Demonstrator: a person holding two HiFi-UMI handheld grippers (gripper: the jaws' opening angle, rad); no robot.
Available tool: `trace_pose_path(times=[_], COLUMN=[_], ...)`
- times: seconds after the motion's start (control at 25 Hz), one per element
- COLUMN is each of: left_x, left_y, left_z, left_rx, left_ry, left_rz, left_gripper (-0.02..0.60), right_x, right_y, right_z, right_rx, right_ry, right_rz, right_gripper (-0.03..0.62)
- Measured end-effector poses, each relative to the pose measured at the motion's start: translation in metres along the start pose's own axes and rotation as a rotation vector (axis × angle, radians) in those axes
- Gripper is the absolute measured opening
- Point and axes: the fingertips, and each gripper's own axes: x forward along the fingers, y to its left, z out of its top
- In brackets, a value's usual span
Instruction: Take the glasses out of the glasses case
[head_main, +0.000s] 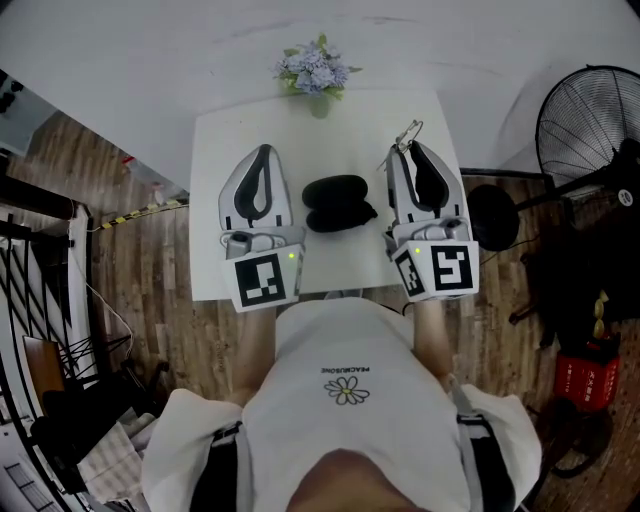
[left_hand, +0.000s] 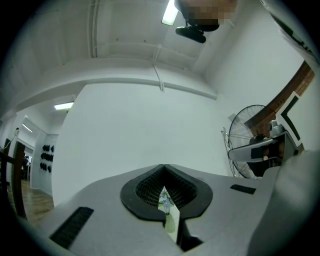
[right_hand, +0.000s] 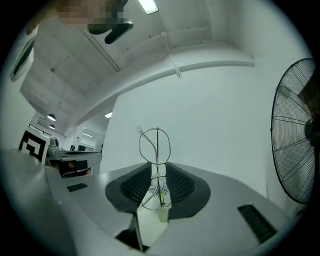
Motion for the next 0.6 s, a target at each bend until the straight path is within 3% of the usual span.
trace_pose_path(times=[0.6], left_x=[0.0034], left_y=[-0.0008], left_z=[-0.0022], left_rx=[-0.015], left_ry=[0.01], left_rz=[0.004], left_gripper=[0.015], right_x=[0.0063], right_y=[-0.0003], right_z=[-0.0014], right_rx=[-0.01], right_ry=[0.017], right_rz=[0.006], right_gripper=[0.092])
